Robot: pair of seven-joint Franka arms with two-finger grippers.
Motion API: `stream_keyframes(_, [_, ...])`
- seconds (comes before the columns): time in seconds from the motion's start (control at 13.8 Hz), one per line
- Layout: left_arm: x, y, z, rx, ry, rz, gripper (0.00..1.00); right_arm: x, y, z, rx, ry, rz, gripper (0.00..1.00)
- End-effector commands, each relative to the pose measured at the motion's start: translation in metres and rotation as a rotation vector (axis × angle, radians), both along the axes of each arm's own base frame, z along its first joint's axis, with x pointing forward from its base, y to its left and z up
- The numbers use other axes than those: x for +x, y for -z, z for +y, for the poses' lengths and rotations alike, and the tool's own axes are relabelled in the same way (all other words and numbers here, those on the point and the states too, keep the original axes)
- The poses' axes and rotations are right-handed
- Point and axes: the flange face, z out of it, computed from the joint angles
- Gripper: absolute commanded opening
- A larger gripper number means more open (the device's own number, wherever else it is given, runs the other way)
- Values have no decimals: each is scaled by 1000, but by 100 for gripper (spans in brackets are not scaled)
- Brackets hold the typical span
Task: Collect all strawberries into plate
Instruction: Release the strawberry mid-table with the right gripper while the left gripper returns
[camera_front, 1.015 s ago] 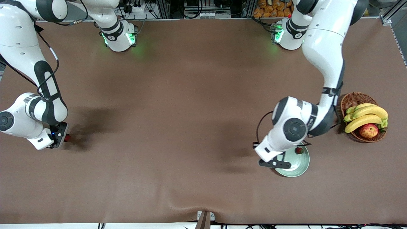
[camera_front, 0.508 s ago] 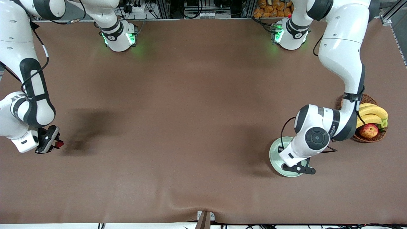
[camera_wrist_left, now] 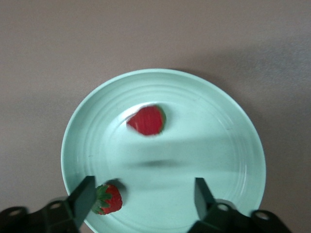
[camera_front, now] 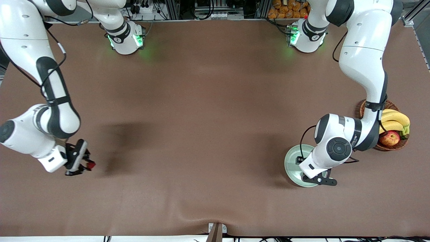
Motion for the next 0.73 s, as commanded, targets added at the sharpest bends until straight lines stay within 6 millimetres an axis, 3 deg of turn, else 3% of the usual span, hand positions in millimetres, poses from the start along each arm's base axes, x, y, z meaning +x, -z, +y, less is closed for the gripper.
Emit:
stream_keyframes(0.0, [-4,-20,-5,-6,-1,-12,100,-2,6,98,35,32,32,0])
stream_keyframes(0.22, [-5,-32,-7,-14,-3,-21,100,-20,3,217,73,106,42,0])
stream_keyframes(0.36, [-9,-44,-17,-32,-12,-20,100,-39,10,284,98,166,32,0])
stream_keyframes(0.65, [-20,-57,-40,-58,-19,-20,100,-72,42,366,145,253,-1,0])
